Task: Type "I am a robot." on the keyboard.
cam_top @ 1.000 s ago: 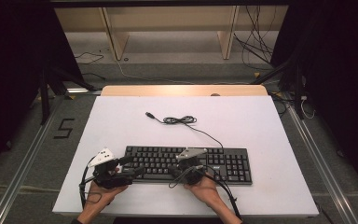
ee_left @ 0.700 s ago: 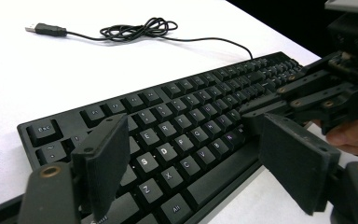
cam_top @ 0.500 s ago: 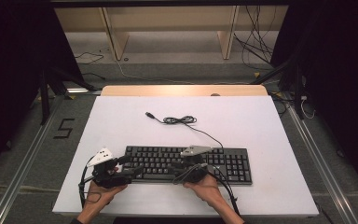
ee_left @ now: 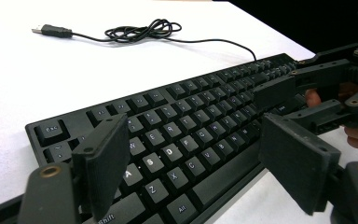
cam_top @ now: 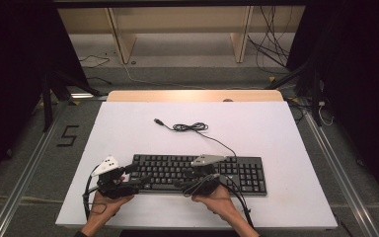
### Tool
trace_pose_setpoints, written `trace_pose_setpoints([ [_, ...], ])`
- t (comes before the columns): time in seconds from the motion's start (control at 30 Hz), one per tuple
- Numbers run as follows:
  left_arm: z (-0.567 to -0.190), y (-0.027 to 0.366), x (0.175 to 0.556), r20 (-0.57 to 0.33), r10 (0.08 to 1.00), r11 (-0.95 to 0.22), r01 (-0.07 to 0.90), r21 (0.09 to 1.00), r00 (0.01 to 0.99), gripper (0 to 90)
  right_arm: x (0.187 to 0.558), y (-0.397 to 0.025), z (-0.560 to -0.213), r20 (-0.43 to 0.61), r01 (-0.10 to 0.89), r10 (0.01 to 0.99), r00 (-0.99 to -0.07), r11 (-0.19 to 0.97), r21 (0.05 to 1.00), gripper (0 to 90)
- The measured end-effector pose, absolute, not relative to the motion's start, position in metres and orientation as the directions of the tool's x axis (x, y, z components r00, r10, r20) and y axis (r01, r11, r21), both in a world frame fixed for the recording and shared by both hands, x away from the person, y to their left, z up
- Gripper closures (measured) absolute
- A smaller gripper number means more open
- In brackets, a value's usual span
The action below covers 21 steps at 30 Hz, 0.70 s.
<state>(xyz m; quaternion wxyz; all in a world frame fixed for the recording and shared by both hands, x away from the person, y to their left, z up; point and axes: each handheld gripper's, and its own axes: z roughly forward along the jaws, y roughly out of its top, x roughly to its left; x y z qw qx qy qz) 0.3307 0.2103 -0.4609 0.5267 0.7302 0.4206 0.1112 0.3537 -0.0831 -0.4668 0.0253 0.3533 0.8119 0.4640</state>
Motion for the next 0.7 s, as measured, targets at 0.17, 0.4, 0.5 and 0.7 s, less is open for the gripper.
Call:
trace_pose_setpoints([
  [0.17,-0.461,0.211,0.331,-0.279,0.733,-0.095,0.499,0.861,0.62,24.2,0.351,-0.082,-0.466,0.288,0.545,0.586,-0.758,0.325,0.773,48.8],
  [0.4,-0.462,0.212,0.333,-0.278,0.74,-0.095,0.504,0.858,0.613,24.3,0.345,-0.079,-0.466,0.251,0.527,0.59,-0.767,0.358,0.77,73.6],
  [0.5,-0.463,0.213,0.333,-0.279,0.741,-0.093,0.505,0.858,0.611,24.3,0.343,-0.077,-0.467,0.242,0.523,0.587,-0.772,0.372,0.767,80.1],
  [0.7,-0.463,0.213,0.334,-0.278,0.743,-0.095,0.508,0.856,0.609,24.4,0.341,-0.074,-0.47,0.23,0.516,0.58,-0.781,0.392,0.762,88.0],
])
